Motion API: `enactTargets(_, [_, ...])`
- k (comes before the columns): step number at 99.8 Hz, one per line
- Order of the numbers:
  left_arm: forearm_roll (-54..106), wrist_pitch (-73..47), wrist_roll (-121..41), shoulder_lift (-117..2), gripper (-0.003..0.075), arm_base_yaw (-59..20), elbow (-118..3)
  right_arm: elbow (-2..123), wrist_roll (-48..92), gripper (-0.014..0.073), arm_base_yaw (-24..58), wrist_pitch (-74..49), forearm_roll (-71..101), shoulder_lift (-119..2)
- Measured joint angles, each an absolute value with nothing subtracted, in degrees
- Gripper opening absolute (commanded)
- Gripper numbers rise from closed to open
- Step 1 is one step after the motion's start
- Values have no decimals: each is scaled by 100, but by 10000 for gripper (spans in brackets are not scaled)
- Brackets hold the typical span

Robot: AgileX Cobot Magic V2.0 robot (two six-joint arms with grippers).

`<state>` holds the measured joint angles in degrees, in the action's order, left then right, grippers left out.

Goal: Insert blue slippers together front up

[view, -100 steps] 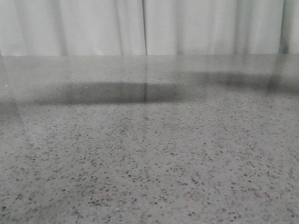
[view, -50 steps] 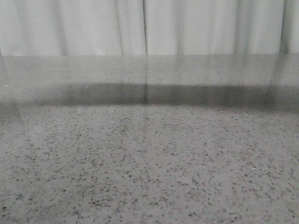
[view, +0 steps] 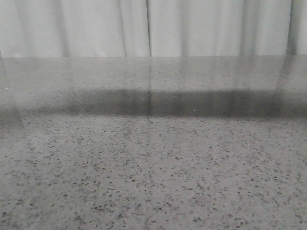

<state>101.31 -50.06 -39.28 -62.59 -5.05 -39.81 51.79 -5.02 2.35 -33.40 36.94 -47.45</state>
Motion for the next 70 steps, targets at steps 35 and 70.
enactTargets(35, [10108,-5144,-3815,-6259,16,-505,-3981,5166,833,-107,208,-3267,5154,-5107])
enactTargets(70, [10095,-5350,-3788,-6259,16,-492,-3981,5147,1909,-107,173,-3543,6248,-5860])
